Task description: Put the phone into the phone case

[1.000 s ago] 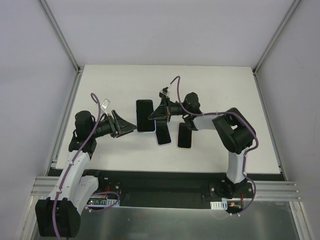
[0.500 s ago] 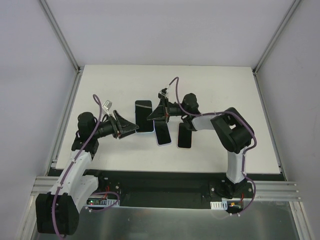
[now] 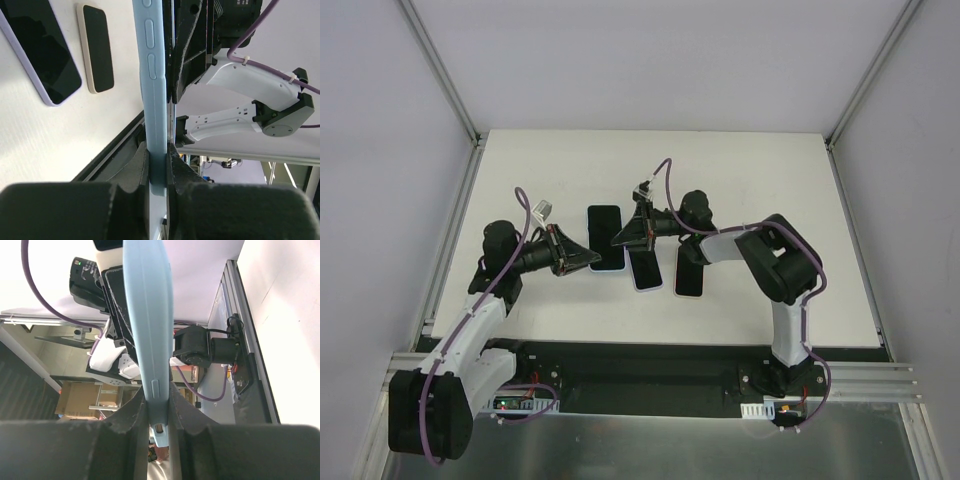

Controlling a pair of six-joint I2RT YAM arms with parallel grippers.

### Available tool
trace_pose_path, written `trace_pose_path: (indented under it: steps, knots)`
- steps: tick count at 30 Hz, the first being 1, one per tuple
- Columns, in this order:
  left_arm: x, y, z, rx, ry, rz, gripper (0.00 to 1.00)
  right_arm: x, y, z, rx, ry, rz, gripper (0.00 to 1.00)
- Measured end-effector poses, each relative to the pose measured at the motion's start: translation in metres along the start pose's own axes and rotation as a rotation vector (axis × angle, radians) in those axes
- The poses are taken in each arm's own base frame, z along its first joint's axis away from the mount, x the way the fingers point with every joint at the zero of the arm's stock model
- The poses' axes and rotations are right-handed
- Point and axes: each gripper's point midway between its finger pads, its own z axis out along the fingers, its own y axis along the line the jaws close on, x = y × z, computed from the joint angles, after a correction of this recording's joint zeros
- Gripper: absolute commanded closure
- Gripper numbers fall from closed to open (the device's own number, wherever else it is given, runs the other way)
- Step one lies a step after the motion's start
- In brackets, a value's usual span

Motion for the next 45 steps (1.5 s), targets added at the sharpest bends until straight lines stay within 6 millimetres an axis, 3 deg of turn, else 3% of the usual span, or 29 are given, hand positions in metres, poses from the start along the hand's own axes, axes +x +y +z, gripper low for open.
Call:
trace_pose_path:
  steps: [3,9,10,12,13,15,21,25,28,33,35,38,40,42,45]
  knots:
    - [-0.001,0.003,0.001,-0.030,0.010,-0.021,1.00,-0.002,-0.004,-0.001,0.004,-0.003,-0.009,0.86]
    - [-0.004,0.007,0.003,-0.081,0.031,0.019,1.00,-0.004,-0.007,-0.002,0.010,-0.010,0.004,0.67]
    - [-0.005,0.007,0.003,-0.084,0.033,0.033,1.00,-0.004,-0.007,-0.002,0.011,-0.010,0.009,0.52]
    - [-0.005,0.008,0.003,-0.090,0.038,0.054,1.00,-0.003,-0.007,-0.002,0.011,-0.008,0.016,0.33]
    - [-0.006,0.009,0.003,-0.098,0.037,0.059,1.00,-0.004,-0.006,-0.002,0.010,-0.009,0.016,0.16]
    - [-0.008,0.011,0.004,-0.114,0.042,0.059,1.00,-0.006,-0.004,-0.005,0.007,-0.016,0.016,0.04]
    - [-0.024,0.008,0.006,-0.171,0.030,0.095,1.00,-0.021,-0.003,-0.028,0.009,-0.079,0.014,0.04]
    - [-0.045,0.016,0.010,-0.249,0.004,0.128,1.00,-0.024,-0.004,-0.040,0.016,-0.109,0.022,0.04]
    - [-0.063,0.036,0.018,-0.323,0.007,0.105,1.00,-0.018,-0.001,-0.043,0.017,-0.109,0.003,0.04]
    - [-0.086,0.086,0.032,-0.446,0.040,0.030,1.00,-0.004,0.016,-0.047,0.035,-0.101,-0.142,0.04]
    - [-0.089,0.106,0.035,-0.482,0.059,-0.013,1.00,-0.003,0.018,-0.048,0.102,-0.108,-0.221,0.04]
    - [-0.087,0.130,0.036,-0.527,0.084,-0.066,1.00,-0.022,0.018,-0.048,0.324,-0.190,-0.372,0.04]
    - [-0.083,0.144,0.035,-0.553,0.101,-0.100,1.00,-0.025,0.029,-0.051,0.478,-0.219,-0.504,0.04]
    - [-0.082,0.148,0.036,-0.555,0.111,-0.106,1.00,-0.016,0.040,-0.057,0.565,-0.223,-0.599,0.04]
    - [-0.082,0.150,0.035,-0.563,0.110,-0.093,0.90,0.001,0.051,-0.078,0.684,-0.249,-0.692,0.04]
